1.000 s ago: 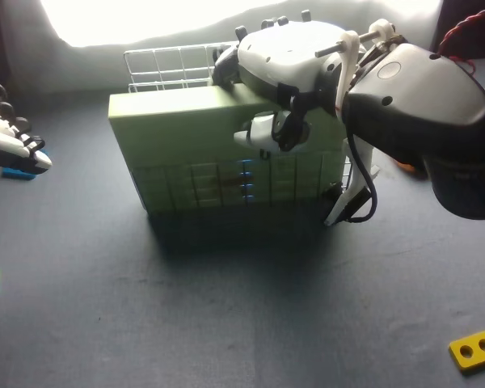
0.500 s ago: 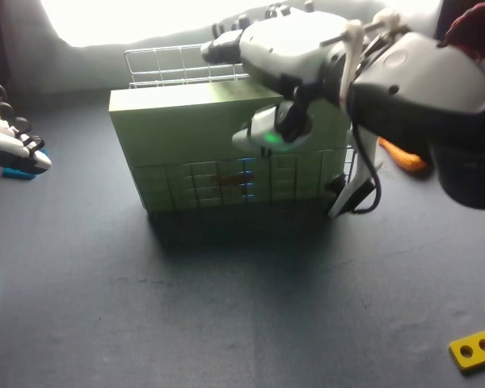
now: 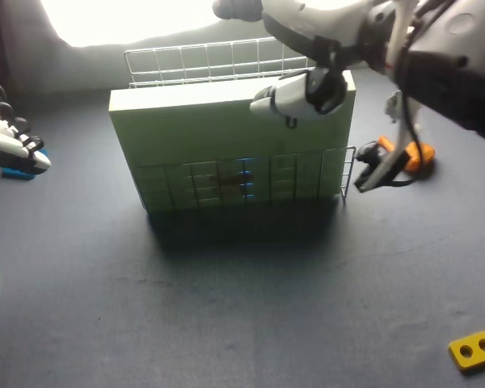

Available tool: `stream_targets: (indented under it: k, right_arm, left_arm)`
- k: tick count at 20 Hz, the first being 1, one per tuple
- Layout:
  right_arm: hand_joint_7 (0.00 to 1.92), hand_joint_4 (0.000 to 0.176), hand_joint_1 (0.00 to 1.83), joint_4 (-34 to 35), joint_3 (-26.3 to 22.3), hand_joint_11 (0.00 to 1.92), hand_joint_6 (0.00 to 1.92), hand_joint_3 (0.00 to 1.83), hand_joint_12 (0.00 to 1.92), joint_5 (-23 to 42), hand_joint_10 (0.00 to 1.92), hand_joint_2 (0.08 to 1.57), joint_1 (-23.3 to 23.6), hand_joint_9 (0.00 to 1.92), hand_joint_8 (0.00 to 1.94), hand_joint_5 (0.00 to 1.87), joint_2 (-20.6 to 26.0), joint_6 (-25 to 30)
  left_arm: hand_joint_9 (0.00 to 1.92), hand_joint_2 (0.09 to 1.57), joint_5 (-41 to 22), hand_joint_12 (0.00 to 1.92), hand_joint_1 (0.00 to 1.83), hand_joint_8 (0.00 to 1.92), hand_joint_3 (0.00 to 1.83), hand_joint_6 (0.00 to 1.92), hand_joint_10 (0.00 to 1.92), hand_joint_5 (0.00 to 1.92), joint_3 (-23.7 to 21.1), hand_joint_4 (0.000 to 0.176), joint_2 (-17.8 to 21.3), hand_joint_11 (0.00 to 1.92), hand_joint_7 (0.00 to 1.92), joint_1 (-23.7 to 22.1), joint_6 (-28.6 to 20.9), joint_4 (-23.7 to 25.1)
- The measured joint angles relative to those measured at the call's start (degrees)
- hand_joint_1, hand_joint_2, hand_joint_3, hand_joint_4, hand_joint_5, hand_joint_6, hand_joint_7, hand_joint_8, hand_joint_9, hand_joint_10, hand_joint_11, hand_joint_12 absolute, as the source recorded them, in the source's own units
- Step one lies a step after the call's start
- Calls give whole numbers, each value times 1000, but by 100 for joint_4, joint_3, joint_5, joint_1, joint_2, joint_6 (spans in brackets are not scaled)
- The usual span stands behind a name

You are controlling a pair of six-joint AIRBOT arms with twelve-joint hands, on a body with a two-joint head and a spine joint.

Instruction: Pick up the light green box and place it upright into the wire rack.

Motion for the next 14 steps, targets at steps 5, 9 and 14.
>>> stream_targets:
  k: [5,9,14]
  right_arm:
    - [389,0,926,-527,-684,0,1,15,1226,-61,47,1078,90,435,8,311,595,258]
    - [560,0,403,-581,-1305,0,40,14,1356,-83,88,1212,76,558,27,452,1250,254]
    - [1079,0,241,-595,-1880,660,1332,2,1914,-120,1644,1339,-63,872,1188,928,1961,144]
  left_arm:
    - [255,1361,2,873,186,2,0,3,3,197,0,0,2,0,227,0,0,0]
    - [278,1353,4,921,207,3,0,8,10,213,0,0,2,0,231,0,0,0]
    - [637,1317,2,1689,435,637,3,163,1014,915,17,0,2,274,814,0,7,-2]
